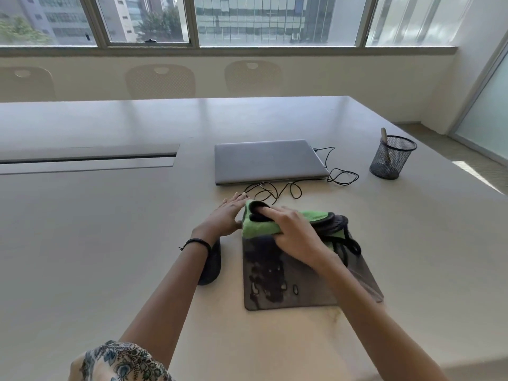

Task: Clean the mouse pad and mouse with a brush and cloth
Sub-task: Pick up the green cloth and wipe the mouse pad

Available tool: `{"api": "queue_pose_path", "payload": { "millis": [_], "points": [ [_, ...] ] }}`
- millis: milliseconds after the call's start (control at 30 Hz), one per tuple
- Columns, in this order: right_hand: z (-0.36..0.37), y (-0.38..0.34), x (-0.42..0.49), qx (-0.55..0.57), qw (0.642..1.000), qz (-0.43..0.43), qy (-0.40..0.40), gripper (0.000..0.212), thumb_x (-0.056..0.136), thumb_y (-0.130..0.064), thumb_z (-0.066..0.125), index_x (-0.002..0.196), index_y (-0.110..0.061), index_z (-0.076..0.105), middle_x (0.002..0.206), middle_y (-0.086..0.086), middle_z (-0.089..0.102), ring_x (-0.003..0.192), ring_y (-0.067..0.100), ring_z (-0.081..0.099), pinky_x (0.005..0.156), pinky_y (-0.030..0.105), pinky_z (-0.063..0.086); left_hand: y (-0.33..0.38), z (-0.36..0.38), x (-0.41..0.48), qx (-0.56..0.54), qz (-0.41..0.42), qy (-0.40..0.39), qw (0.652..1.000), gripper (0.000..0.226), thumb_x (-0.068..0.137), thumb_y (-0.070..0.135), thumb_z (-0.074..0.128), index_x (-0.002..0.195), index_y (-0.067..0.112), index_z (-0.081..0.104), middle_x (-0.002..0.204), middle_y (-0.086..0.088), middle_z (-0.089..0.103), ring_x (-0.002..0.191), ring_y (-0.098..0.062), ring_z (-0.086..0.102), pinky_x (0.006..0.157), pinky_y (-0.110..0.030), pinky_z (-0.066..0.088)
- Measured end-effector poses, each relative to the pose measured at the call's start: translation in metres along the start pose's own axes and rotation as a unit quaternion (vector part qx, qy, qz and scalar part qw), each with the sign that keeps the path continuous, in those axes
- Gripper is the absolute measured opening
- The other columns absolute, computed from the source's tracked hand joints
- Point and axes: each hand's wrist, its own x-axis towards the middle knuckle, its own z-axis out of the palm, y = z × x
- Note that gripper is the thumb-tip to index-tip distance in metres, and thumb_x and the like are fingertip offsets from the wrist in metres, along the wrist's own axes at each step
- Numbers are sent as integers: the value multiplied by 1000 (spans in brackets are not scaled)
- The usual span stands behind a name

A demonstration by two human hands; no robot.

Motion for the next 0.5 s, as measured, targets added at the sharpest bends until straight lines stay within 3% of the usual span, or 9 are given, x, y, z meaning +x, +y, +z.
{"api": "queue_pose_path", "payload": {
  "millis": [100,233,367,500],
  "points": [
    [19,-6,5,-102,994,-13,-33,69,73,2,54,137,-21,44,145,7,43,133,25,39,112,39,28,0,0,0,15,-4,6,1000,67,91,5,48,147,12,12,158,-5,5,146,-16,-1,115,-28,-4],
    [11,1,1,-94,990,-40,-95,77,67,9,51,138,-21,45,149,8,37,141,17,28,118,33,17,0,1,0,51,-2,10,999,66,93,10,47,148,14,11,158,-3,4,146,-14,-3,115,-29,-6],
    [-4,11,-13,-9,992,-51,-116,80,58,14,46,130,-20,56,143,2,45,137,12,35,115,24,22,4,2,-3,78,-3,18,997,65,94,11,46,148,14,10,158,-2,2,145,-14,-5,115,-29,-8],
    [-8,17,-26,50,987,-53,-141,80,56,13,43,125,-24,61,137,-5,52,131,4,42,111,24,32,6,0,-3,72,-7,13,997,67,95,18,48,148,15,7,158,-2,0,145,-13,-6,116,-30,-9]
  ]
}}
